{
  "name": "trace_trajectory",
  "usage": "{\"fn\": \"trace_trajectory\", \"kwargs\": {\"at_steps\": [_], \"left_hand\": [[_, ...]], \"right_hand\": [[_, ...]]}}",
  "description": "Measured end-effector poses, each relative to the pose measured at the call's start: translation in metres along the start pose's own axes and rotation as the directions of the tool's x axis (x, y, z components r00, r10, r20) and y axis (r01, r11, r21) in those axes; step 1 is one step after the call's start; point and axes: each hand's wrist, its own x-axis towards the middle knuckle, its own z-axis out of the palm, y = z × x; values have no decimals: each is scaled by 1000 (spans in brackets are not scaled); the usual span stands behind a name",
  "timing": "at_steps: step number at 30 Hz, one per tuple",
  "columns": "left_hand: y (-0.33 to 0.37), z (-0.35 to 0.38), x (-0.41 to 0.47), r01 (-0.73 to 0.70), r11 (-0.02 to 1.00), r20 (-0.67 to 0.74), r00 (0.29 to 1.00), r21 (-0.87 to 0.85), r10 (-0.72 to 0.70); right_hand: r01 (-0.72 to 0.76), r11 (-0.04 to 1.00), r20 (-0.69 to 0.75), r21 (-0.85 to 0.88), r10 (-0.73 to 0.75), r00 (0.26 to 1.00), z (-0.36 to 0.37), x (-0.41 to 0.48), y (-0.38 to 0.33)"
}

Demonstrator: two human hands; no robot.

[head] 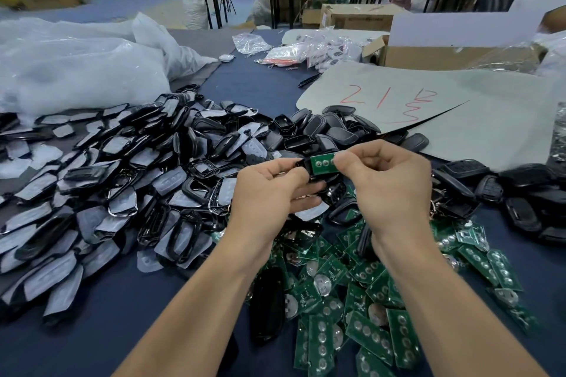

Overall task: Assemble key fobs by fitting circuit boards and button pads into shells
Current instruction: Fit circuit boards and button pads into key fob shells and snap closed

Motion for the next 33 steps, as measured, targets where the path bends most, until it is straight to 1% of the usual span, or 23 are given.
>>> {"fn": "trace_trajectory", "kwargs": {"at_steps": [3, 8, 13, 17, 22, 25, 29, 30, 31, 33], "left_hand": [[1, 1, -1, -2, 1000, 19, 1000, -19, 2], [0, -1, -1, -6, 1000, 34, 999, -13, 7], [0, 0, -2, -21, 1000, 39, 999, 17, 21], [0, 0, -4, -59, 996, 21, 998, 66, 58], [-1, 1, -4, -95, 992, -11, 995, 81, 97], [-1, 0, -3, -110, 990, -56, 992, 87, 115], [1, 2, -5, -126, 988, -89, 987, 94, 134], [2, 2, -5, -124, 989, -81, 988, 82, 130], [3, 1, -5, -118, 991, -59, 991, 65, 122], [3, -1, -4, -113, 992, -13, 993, 59, 113]], "right_hand": [[-5, 1000, 11, 12, 5, 1000, -2, 2, 1], [-5, 996, 109, 85, -4, 994, -6, 7, 2], [12, 1000, 69, -28, -10, 998, -6, 5, 5], [84, 988, 46, -126, -79, 996, -5, 4, 5], [118, 979, 48, -168, -112, 993, -6, 1, 1], [152, 966, 34, -209, -148, 988, -3, -4, -1], [150, 948, -42, -281, -168, 985, 1, -9, 1], [139, 943, -26, -303, -154, 988, 1, -8, 4], [112, 951, 21, -289, -110, 994, 1, -7, 4], [46, 994, 163, -99, -30, 986, 3, -4, 5]]}}
